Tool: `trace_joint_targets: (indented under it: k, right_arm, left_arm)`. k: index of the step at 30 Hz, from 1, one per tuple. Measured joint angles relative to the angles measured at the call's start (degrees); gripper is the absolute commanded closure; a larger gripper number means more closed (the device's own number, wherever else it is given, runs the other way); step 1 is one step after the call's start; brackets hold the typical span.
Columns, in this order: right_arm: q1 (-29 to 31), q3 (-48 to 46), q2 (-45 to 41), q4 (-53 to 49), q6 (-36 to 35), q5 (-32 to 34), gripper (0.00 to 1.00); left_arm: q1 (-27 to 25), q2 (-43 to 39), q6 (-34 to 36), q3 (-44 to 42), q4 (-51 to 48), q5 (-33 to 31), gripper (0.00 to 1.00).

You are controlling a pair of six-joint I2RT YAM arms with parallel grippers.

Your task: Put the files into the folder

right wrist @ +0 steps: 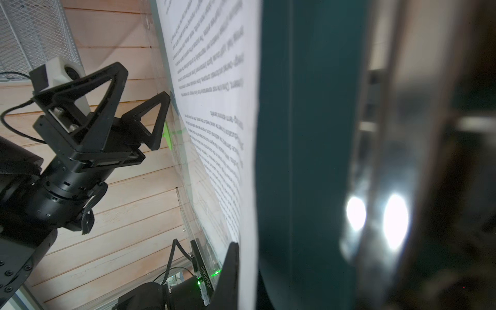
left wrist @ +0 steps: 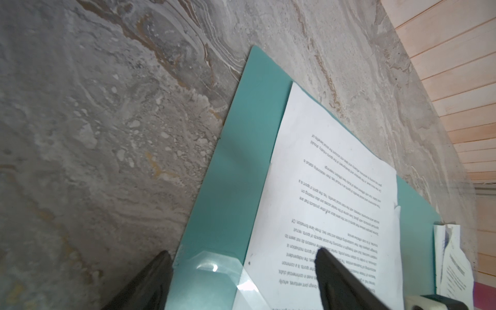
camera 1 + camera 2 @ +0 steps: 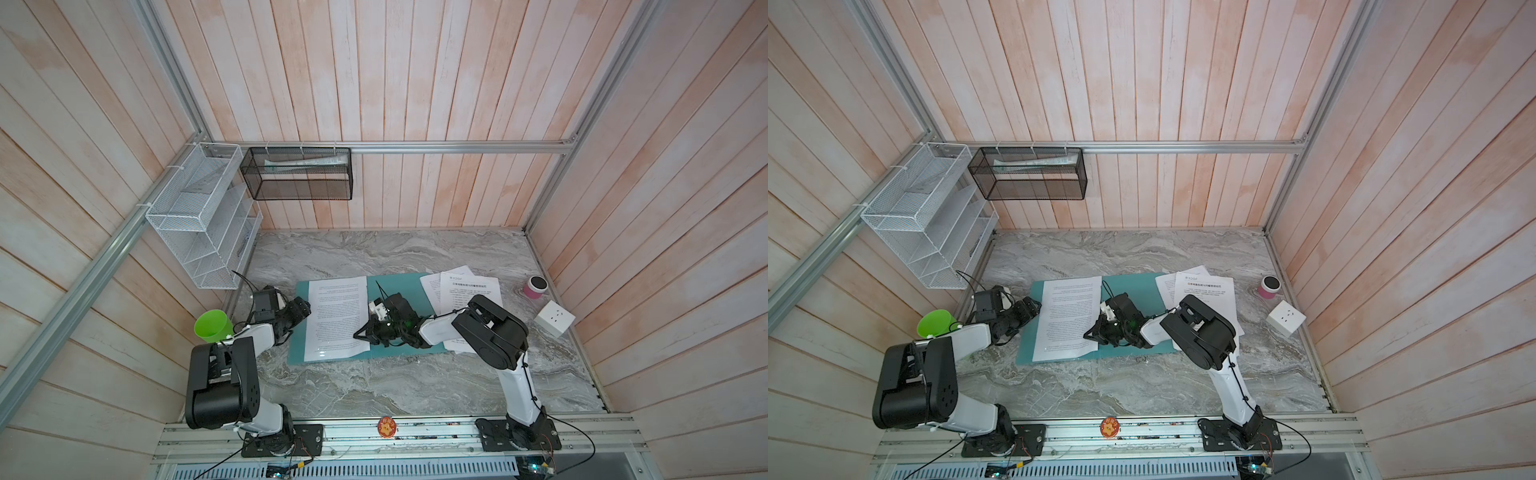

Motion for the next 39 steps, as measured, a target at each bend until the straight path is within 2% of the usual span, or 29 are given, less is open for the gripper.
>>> trace_joint_targets:
  k: [3, 5, 7, 12, 18, 21, 23, 26, 29, 39]
  right_arm:
    - [0.2, -0.2, 0.2, 1.0, 0.8, 0.0, 0.99]
    - [-0.1, -0.9, 0.2, 1.8, 0.9, 0.0, 0.77]
    - [-0.8, -1.4, -0.2, 2.2, 0.0, -0.9, 0.66]
    - [-3.8, -1.8, -6.2, -6.1, -4.6, -0.5, 0.62]
    - [-10.6, -0.4, -15.8, -19.5, -14.4, 1.1, 0.61]
    - [-14.6, 7.3, -11.6, -23.4, -19.8, -1.0, 0.61]
    - [-16.7, 16.4, -4.9, -26.8, -23.7, -2.6, 0.61]
    - [-18.1, 28.9, 4.8, -32.2, -28.2, -4.0, 0.61]
    - [-18.2, 37.2, 11.8, -38.2, -31.2, -4.3, 0.60]
    - [-17.0, 49.4, 19.8, -47.0, -33.2, -9.0, 0.60]
  left_arm:
    - [0.0, 0.0, -0.2, 0.0, 0.1, 0.0, 0.14]
    - [0.0, -0.2, -0.3, -0.3, 0.3, 0.0, 0.14]
    - [0.0, -0.4, -0.4, -0.5, 0.4, 0.0, 0.14]
    - [-0.1, -0.9, -0.4, -0.7, 0.0, 0.0, 0.14]
    - [-0.1, -1.0, -0.4, -0.8, 0.0, 0.0, 0.14]
    - [-0.1, -1.0, -0.4, -0.9, 0.0, 0.1, 0.14]
    - [-0.1, -1.0, -0.4, -0.9, 0.1, 0.3, 0.14]
    - [-0.1, -0.9, -0.4, -0.9, 0.1, 0.8, 0.14]
    - [-0.1, -0.9, -0.4, -0.9, 0.1, 1.5, 0.14]
    - [-0.1, 1.4, -0.3, -0.2, 3.4, 2.6, 0.15]
